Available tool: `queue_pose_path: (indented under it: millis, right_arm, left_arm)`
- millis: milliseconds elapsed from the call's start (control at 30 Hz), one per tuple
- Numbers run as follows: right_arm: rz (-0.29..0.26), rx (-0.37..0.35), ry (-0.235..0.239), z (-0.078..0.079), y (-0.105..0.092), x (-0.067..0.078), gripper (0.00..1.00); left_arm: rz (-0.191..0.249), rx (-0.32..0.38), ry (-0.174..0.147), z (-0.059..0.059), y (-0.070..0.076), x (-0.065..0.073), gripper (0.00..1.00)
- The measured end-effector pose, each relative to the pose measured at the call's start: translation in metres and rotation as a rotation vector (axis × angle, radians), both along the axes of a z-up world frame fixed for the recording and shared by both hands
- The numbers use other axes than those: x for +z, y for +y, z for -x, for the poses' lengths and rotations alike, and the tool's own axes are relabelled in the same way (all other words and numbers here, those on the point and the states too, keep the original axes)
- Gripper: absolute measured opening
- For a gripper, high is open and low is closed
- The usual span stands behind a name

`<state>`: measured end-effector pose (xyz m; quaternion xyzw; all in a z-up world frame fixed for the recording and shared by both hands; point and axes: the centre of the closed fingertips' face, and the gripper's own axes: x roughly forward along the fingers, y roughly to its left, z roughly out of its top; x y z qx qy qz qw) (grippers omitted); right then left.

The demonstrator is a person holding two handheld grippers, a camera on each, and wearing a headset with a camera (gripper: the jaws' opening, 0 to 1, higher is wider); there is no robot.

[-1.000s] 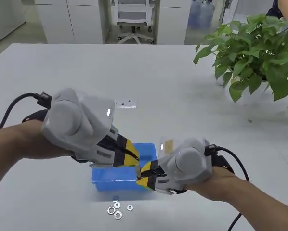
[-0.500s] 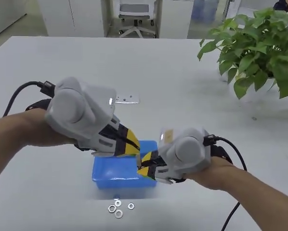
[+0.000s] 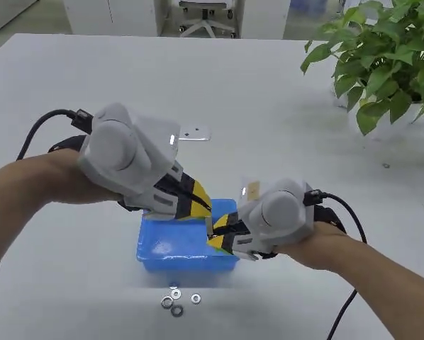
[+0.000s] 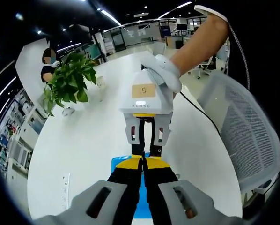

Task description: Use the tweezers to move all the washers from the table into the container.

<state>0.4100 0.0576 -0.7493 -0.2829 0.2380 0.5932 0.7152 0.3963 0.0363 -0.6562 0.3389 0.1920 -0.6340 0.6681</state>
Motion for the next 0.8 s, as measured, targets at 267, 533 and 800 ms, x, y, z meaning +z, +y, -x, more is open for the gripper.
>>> queue_pose_path:
  millis: [267,533,800]
  right_arm:
    - [0.003,-0.014,0.011,-0.012,-0.001,-0.012,0.09]
    - [0.001,-0.020,0.029,-0.021,-0.001,-0.024,0.09]
    - [0.002,-0.014,0.047,-0.025,0.000,-0.037,0.10]
  left_arm:
    - [-0.001,0.005,0.012,-0.012,-0.002,-0.012,0.05]
    - [-0.007,0.007,0.027,-0.022,-0.001,-0.024,0.05]
    - [-0.012,0.002,0.048,-0.028,-0.002,-0.036,0.05]
